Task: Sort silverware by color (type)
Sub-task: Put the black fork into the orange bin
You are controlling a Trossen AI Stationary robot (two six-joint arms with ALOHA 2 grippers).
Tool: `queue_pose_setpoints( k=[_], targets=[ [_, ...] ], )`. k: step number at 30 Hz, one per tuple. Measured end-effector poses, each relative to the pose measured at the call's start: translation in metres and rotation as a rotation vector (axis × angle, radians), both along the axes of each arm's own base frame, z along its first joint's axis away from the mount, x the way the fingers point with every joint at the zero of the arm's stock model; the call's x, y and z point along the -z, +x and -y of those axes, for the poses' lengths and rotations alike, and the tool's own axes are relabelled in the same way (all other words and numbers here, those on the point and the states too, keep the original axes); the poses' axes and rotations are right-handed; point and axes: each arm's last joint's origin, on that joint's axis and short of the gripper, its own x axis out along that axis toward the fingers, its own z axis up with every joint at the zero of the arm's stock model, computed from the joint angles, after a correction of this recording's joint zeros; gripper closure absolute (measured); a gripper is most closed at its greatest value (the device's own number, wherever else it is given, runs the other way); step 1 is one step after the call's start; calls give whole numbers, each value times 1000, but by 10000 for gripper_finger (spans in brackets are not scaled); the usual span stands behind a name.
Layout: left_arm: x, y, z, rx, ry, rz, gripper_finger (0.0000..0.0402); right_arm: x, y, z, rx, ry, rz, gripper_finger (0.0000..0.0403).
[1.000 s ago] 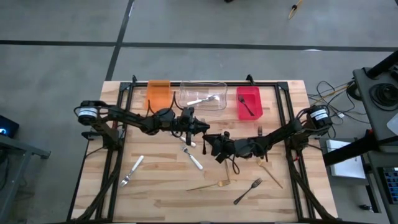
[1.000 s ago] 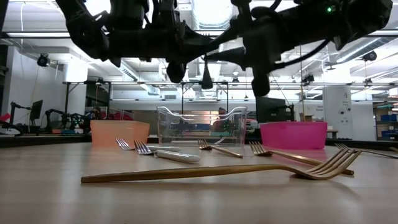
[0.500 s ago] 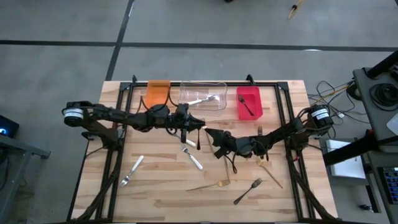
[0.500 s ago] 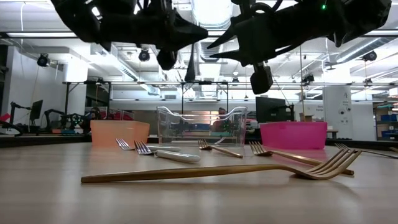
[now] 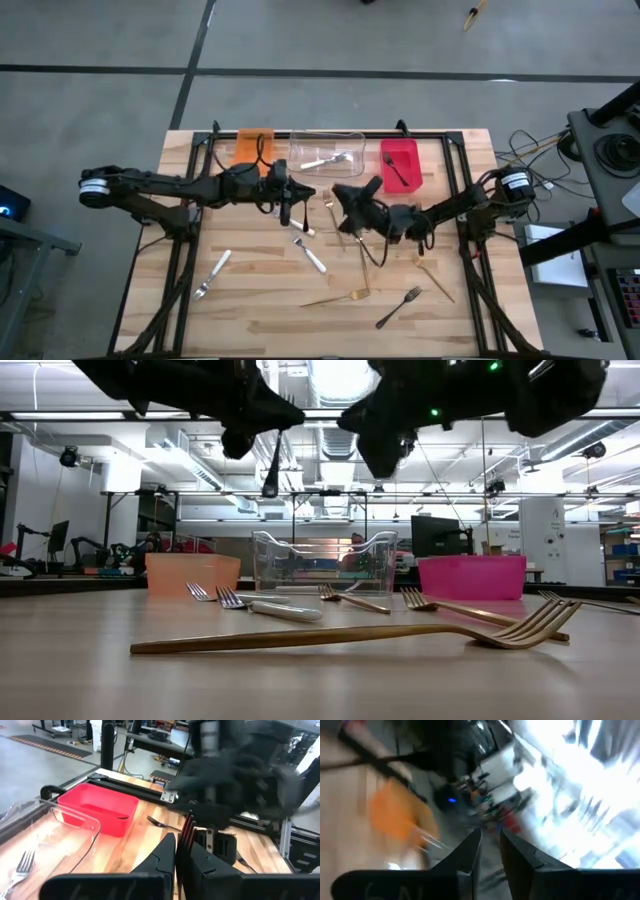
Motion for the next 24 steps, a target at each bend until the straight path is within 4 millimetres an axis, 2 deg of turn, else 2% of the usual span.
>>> queue_pose_setpoints(
  k=[3,7,12,17,24],
  targets=[
    [-2,-1,1,5,20,5,401,1,3,15,-109,289,169,342],
    [2,-1,1,5,16,-31,401,4,6,28,-334,559,197,342],
    [5,-3,1,5,8,-67,401,-25,-1,47,-456,872,395,342],
    [3,-3,1,5,12,-52,401,-27,-9,60,-610,1071,242,342],
    [0,-2,1,5,18,-15,401,-7,-6,58,-569,1166,118,342]
  ],
)
